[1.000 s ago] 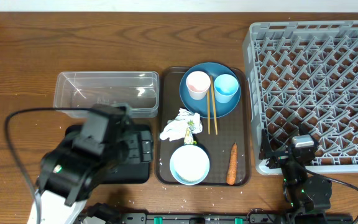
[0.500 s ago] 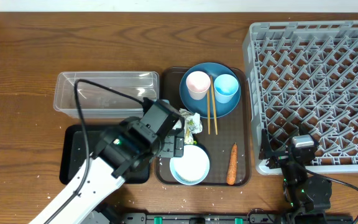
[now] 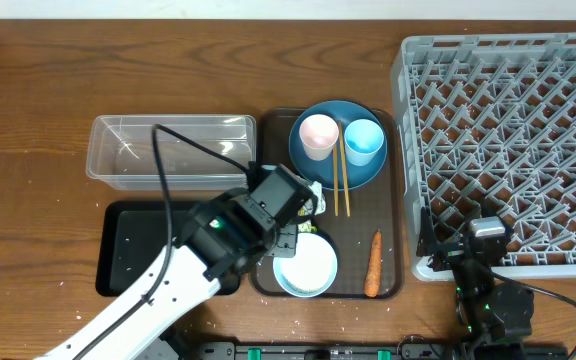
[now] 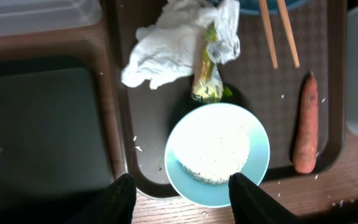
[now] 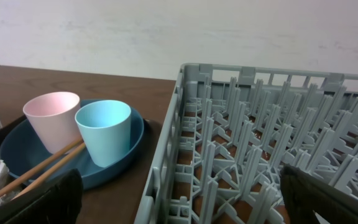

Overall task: Sort waste into correct bins and load items into the dishwasher rack
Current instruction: 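Reach the left gripper to the green wrapper on the brown tray and grasp it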

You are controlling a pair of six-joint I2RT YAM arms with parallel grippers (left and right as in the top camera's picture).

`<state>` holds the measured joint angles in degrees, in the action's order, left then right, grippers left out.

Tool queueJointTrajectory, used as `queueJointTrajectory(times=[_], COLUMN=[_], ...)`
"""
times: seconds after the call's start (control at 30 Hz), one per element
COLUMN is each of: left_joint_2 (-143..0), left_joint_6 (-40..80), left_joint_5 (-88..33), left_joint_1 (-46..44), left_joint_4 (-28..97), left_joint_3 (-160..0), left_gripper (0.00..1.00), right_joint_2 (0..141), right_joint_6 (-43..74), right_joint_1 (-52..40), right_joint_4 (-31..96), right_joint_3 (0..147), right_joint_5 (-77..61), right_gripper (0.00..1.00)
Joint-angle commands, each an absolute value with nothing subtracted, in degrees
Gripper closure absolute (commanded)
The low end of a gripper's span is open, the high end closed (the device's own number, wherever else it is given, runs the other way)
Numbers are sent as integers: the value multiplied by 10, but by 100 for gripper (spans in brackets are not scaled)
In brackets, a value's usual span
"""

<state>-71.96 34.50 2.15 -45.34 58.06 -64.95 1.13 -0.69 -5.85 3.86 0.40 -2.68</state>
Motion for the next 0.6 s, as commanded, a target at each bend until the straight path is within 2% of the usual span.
queueJointTrajectory(times=[0.0, 0.57], left_joint_2=[-735, -758], left_joint_6=[346, 346], left_joint_5=[33, 83], left_joint_1=[-467, -469], left_joint_4=[582, 575], left_joint_3=[-657, -646], left_gripper=[50, 49], right_joint_2=[12, 12], right_joint_6=[-14, -14], right_joint_1=[-60, -60], right_joint_4=[41, 41], right_joint_3=[3, 3], right_joint_5=[-23, -23], right_gripper=[1, 1])
